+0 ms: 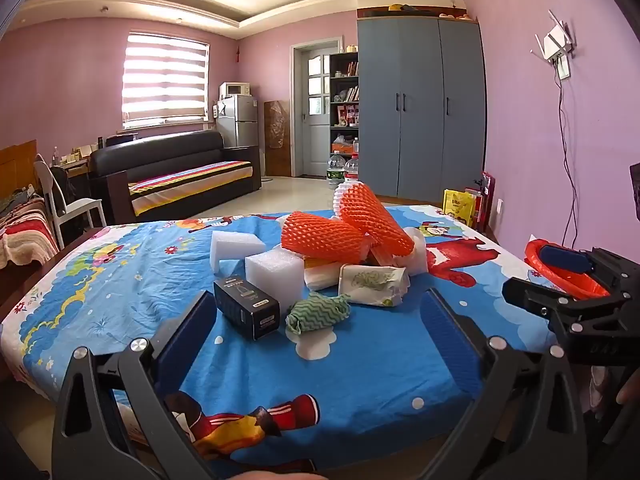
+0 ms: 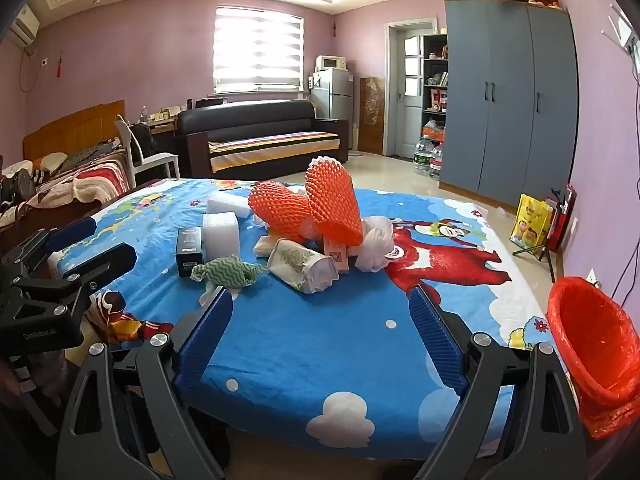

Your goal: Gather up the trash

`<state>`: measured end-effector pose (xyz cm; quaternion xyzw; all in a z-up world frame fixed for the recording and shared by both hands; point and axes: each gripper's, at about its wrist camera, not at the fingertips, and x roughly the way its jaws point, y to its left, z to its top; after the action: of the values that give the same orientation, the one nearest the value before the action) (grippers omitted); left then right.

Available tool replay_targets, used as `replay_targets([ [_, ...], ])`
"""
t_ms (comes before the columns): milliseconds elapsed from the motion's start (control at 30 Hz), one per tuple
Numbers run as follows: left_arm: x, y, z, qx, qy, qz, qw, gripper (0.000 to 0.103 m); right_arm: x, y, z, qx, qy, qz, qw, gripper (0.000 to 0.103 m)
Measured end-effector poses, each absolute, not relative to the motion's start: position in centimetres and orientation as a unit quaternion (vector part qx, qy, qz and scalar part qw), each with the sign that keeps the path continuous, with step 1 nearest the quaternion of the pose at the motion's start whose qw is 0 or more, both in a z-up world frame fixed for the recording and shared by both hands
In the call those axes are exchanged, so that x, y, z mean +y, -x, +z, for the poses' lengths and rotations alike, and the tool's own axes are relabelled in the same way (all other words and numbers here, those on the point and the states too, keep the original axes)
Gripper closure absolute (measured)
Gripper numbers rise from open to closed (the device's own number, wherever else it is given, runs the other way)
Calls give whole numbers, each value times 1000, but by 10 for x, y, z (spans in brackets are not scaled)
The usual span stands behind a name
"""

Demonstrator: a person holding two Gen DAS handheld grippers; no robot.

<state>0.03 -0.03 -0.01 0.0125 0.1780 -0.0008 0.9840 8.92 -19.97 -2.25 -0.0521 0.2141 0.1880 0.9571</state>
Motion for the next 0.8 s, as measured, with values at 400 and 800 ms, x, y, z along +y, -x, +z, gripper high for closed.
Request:
replay_targets([
  [400, 0, 0, 0, 177, -11, -1, 984, 5, -200, -90, -23, 215, 52, 188, 957, 19],
  [800, 0, 0, 0, 177, -11, -2, 984, 5, -199, -90, -23, 216, 53, 187, 957, 19],
])
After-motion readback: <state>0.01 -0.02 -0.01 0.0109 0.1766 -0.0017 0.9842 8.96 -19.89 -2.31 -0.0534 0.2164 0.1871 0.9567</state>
